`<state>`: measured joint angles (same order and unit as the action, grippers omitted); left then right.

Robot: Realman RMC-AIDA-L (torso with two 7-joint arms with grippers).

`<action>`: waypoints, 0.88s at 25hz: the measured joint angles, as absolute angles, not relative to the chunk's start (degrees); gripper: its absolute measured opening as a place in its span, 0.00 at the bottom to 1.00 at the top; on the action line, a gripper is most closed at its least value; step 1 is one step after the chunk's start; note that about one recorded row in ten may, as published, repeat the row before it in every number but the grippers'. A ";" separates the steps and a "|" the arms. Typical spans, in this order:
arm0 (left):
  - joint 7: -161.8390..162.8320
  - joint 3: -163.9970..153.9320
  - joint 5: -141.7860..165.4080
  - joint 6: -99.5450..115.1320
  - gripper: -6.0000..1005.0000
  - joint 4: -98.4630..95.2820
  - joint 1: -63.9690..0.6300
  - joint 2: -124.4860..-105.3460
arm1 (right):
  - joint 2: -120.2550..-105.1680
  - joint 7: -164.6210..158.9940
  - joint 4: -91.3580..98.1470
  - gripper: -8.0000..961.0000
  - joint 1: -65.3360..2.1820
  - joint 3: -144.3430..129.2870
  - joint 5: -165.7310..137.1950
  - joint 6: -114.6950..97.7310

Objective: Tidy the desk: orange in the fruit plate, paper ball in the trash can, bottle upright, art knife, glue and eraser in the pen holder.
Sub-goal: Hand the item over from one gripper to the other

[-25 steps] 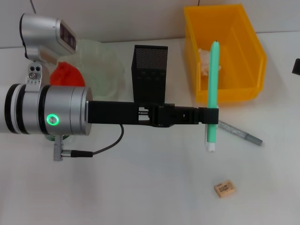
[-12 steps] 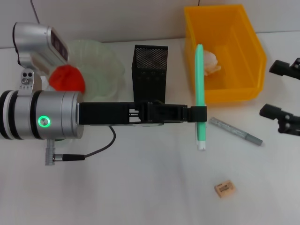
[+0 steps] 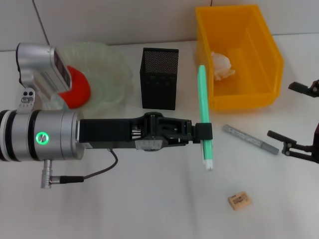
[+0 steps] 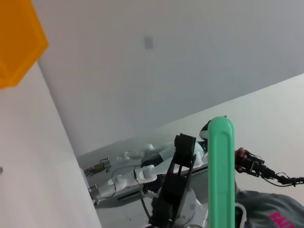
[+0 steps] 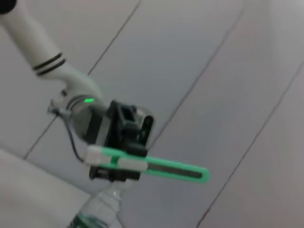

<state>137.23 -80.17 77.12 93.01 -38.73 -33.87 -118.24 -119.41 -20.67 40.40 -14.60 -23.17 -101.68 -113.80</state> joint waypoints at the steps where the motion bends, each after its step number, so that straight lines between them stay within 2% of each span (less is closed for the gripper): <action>1: 137.60 -80.30 77.13 93.02 0.20 -38.72 -33.75 -118.25 | -119.48 -17.82 39.86 0.71 -14.52 -23.18 -102.07 -113.61; 10: 138.85 -81.12 77.17 92.29 0.20 -38.43 -30.96 -118.57 | -119.64 13.03 28.48 0.71 -14.49 -22.36 -102.98 -112.76; 22: 139.07 -82.62 81.02 91.51 0.20 -37.02 -31.77 -118.34 | -119.85 23.63 27.35 0.70 -16.27 -27.72 -103.27 -107.54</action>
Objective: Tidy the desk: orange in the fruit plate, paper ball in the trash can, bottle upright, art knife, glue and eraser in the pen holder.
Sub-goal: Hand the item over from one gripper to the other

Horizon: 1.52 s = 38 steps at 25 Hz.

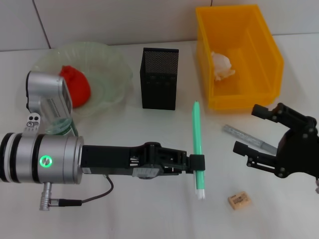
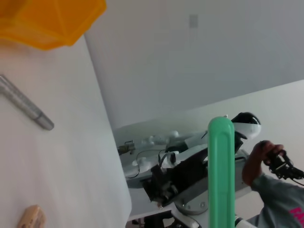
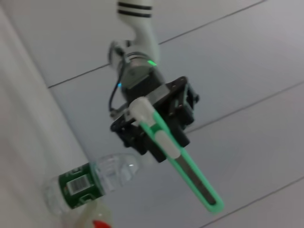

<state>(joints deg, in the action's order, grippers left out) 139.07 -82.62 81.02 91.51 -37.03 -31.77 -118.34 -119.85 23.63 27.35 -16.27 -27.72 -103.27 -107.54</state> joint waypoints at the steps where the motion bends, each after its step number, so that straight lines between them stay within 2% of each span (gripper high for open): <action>1: 139.22 -82.63 81.35 91.36 0.20 -36.86 -31.94 -118.36 | -119.86 24.79 26.99 0.70 -16.45 -28.09 -103.11 -106.86; 13: 142.68 -82.36 81.74 89.29 0.20 -36.50 -32.41 -118.32 | -119.77 44.33 18.04 0.70 -18.96 -28.48 -103.02 -105.16; 38: 143.48 -82.90 81.74 89.27 0.20 -36.47 -32.17 -118.18 | -119.09 53.66 14.17 0.69 -22.29 -32.07 -103.28 -104.96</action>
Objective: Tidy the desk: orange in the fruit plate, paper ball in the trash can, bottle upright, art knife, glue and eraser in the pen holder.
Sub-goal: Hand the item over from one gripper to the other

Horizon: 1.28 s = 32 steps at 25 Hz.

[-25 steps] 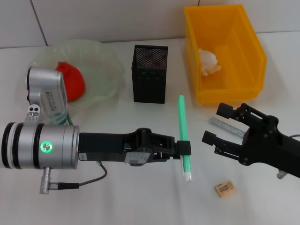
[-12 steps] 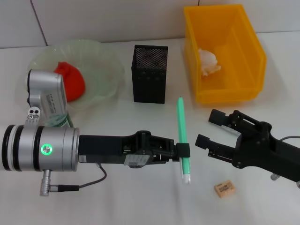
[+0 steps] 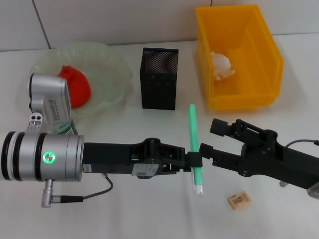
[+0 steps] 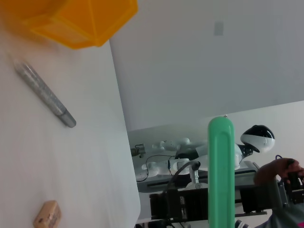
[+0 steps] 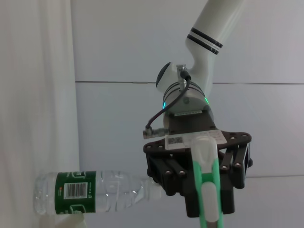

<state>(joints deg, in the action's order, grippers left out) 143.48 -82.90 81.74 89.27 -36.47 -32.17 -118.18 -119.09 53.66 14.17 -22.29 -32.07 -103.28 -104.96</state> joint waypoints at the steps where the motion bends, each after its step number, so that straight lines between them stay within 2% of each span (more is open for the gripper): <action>1: 143.67 -82.90 81.74 89.29 0.20 -36.44 -32.33 -118.12 | -119.08 53.70 14.16 0.69 -22.43 -32.09 -103.28 -104.81; 10: 144.27 -82.91 81.74 89.63 0.20 -36.38 -32.45 -117.79 | -118.57 56.55 12.05 0.69 -24.25 -32.13 -103.27 -103.28; 32: 144.85 -82.89 81.73 90.39 0.20 -36.39 -32.40 -117.80 | -118.56 58.91 9.73 0.69 -25.92 -32.96 -103.18 -102.35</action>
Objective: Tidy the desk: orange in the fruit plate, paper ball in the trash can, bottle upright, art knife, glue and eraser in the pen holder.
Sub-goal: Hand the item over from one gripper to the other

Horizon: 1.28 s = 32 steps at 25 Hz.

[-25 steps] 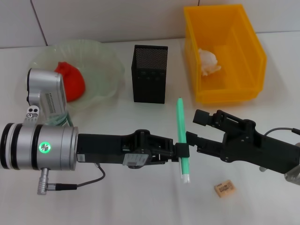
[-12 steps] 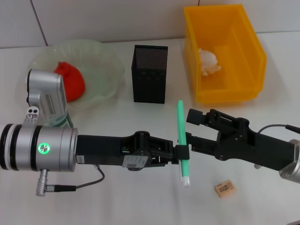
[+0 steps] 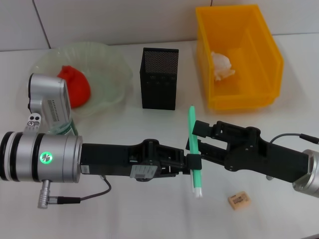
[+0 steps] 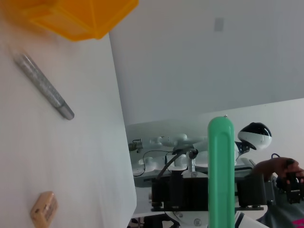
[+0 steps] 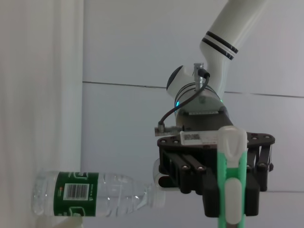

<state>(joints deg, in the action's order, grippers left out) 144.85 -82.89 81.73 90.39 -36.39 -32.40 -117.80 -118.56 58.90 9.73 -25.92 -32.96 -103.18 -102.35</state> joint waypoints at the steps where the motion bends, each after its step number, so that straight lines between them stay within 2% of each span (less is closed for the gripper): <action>1: 144.85 -82.86 81.74 90.50 0.20 -36.39 -32.36 -117.85 | -118.56 58.92 9.67 0.69 -25.94 -32.96 -103.14 -102.54; 7: 144.70 -82.93 81.73 90.53 0.20 -36.39 -32.24 -118.03 | -118.56 58.93 9.44 0.59 -25.90 -32.96 -102.82 -103.89; 13: 144.61 -82.81 81.73 90.63 0.20 -36.39 -32.06 -118.12 | -118.81 59.11 9.55 0.58 -25.74 -32.81 -102.75 -102.97; 21: 144.59 -82.71 81.73 90.71 0.20 -36.50 -31.98 -118.17 | -118.91 59.52 9.44 0.43 -25.75 -32.89 -102.79 -101.11; 32: 144.71 -82.61 81.75 90.71 0.20 -36.47 -32.20 -118.22 | -118.92 59.52 8.87 0.43 -26.20 -33.63 -103.00 -101.24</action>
